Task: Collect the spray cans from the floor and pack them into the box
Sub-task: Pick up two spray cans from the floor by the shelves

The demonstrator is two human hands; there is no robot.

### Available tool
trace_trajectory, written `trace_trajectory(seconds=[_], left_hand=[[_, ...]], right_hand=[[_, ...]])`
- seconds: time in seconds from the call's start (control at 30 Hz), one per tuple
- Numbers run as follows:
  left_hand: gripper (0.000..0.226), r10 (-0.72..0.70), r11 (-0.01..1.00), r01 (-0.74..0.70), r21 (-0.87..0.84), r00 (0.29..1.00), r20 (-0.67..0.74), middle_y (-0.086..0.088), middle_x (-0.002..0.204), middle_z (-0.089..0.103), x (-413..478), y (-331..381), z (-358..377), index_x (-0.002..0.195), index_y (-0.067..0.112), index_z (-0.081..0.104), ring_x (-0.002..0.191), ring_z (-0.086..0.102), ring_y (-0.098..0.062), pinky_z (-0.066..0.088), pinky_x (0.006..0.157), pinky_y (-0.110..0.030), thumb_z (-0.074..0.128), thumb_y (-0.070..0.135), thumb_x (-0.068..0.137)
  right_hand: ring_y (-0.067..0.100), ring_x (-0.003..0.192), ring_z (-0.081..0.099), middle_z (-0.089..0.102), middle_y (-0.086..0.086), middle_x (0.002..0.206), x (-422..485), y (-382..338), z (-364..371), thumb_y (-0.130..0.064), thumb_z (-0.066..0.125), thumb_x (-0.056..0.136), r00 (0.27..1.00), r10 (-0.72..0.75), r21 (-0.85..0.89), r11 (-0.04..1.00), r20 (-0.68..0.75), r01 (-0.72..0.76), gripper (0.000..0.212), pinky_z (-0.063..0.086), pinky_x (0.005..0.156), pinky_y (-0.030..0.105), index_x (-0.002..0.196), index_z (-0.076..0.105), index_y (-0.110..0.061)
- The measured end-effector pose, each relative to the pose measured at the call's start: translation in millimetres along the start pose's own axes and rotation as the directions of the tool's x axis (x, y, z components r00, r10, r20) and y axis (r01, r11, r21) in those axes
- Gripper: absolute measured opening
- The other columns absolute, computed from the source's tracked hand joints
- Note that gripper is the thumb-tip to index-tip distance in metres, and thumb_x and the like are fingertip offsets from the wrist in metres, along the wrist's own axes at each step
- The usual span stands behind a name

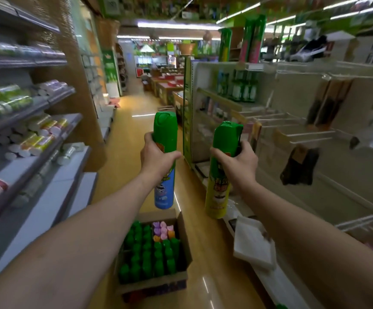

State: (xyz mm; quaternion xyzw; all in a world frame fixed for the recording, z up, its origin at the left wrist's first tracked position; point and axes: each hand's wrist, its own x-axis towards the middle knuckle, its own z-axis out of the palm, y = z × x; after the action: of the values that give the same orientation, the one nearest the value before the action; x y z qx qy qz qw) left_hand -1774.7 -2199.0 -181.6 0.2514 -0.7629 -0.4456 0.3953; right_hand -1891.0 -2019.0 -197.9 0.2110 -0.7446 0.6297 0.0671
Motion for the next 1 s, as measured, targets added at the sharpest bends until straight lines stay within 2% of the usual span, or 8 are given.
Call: trace_trajectory(seconds=[0.13, 0.3, 0.37, 0.43, 0.63, 0.8, 0.9, 1.0], left_hand=[[0.067, 0.068, 0.995, -0.070, -0.070, 0.997, -0.030, 0.014, 0.100, 0.058, 41.8, -9.4, -25.9, 0.122, 0.026, 0.041, 0.088, 0.059, -0.006, 0.044, 0.068, -0.022, 0.087, 0.024, 0.074], [0.055, 0.050, 0.983, -0.064, -0.175, 0.995, -0.082, 0.015, 0.105, 0.064, 83.0, -26.7, -40.3, 0.122, 0.029, 0.050, 0.094, 0.062, -0.004, 0.045, 0.075, -0.021, 0.079, 0.050, 0.081], [0.051, 0.039, 0.983, -0.056, -0.176, 0.995, -0.096, 0.018, 0.102, 0.063, 95.1, -39.0, -39.5, 0.120, 0.032, 0.049, 0.093, 0.061, 0.000, 0.043, 0.073, -0.018, 0.075, 0.056, 0.084], [0.053, 0.034, 0.986, -0.050, -0.160, 0.994, -0.102, 0.019, 0.102, 0.065, 107.2, -54.5, -34.7, 0.122, 0.031, 0.051, 0.093, 0.063, -0.001, 0.046, 0.076, -0.021, 0.072, 0.061, 0.084], [0.048, -0.077, 0.988, 0.065, -0.140, 0.993, -0.086, 0.024, 0.103, 0.063, 141.6, -107.0, -9.9, 0.124, 0.042, 0.043, 0.098, 0.061, -0.001, 0.049, 0.084, -0.027, 0.070, 0.058, 0.087], [0.054, -0.166, 0.985, 0.157, -0.065, 0.972, -0.165, 0.024, 0.104, 0.064, 161.8, -156.2, 20.1, 0.126, 0.040, 0.048, 0.099, 0.062, -0.002, 0.052, 0.092, -0.035, 0.073, 0.059, 0.082], [0.066, -0.236, 0.972, 0.231, -0.050, 0.946, -0.223, 0.018, 0.114, 0.066, 165.3, -184.5, 39.7, 0.125, 0.039, 0.050, 0.105, 0.065, -0.008, 0.054, 0.096, -0.042, 0.080, 0.061, 0.071], [0.080, -0.320, 0.946, 0.324, -0.013, 0.927, -0.198, 0.011, 0.121, 0.066, 160.6, -210.0, 53.6, 0.132, 0.032, 0.048, 0.111, 0.064, -0.014, 0.054, 0.097, -0.046, 0.085, 0.058, 0.066]], right_hand=[[0.006, 0.093, 0.067, 0.069, -0.011, 0.102, 22.4, -15.5, 48.0, -0.052, 0.088, 0.068, 0.999, -0.039, -0.012, 0.999, 0.027, 0.039, 0.060, 0.062, 0.080, 0.034, 0.116, 0.063, -0.025], [0.004, 0.095, 0.066, 0.068, -0.013, 0.103, 49.0, -22.6, 100.7, -0.049, 0.091, 0.067, 0.997, -0.058, -0.011, 0.998, 0.057, 0.059, 0.063, 0.062, 0.081, 0.032, 0.118, 0.062, -0.025], [0.005, 0.095, 0.065, 0.067, -0.012, 0.104, 59.9, -20.7, 118.0, -0.047, 0.091, 0.068, 0.995, -0.060, -0.014, 0.998, 0.074, 0.061, 0.063, 0.062, 0.081, 0.031, 0.119, 0.061, -0.025], [0.005, 0.094, 0.066, 0.068, -0.010, 0.104, 74.0, -15.5, 134.3, -0.046, 0.091, 0.068, 0.995, -0.061, -0.009, 0.998, 0.080, 0.062, 0.063, 0.062, 0.081, 0.031, 0.118, 0.061, -0.023], [0.007, 0.097, 0.066, 0.067, -0.011, 0.104, 126.5, 22.3, 179.7, -0.053, 0.088, 0.066, 0.975, -0.072, -0.018, 0.997, 0.211, 0.077, 0.064, 0.061, 0.085, 0.037, 0.116, 0.059, -0.026], [0.006, 0.096, 0.065, 0.066, -0.011, 0.106, 171.0, 66.5, 218.7, -0.052, 0.088, 0.068, 0.933, -0.096, 0.008, 0.995, 0.346, 0.099, 0.066, 0.059, 0.083, 0.031, 0.120, 0.058, -0.023], [0.009, 0.099, 0.066, 0.068, -0.009, 0.111, 191.6, 94.1, 242.5, -0.055, 0.089, 0.063, 0.905, -0.089, 0.001, 0.995, 0.417, 0.097, 0.072, 0.059, 0.084, 0.031, 0.121, 0.060, -0.023], [0.010, 0.101, 0.065, 0.066, -0.011, 0.107, 203.2, 117.1, 263.6, -0.052, 0.090, 0.062, 0.877, -0.067, 0.002, 0.997, 0.475, 0.075, 0.071, 0.059, 0.089, 0.037, 0.119, 0.060, -0.022]])
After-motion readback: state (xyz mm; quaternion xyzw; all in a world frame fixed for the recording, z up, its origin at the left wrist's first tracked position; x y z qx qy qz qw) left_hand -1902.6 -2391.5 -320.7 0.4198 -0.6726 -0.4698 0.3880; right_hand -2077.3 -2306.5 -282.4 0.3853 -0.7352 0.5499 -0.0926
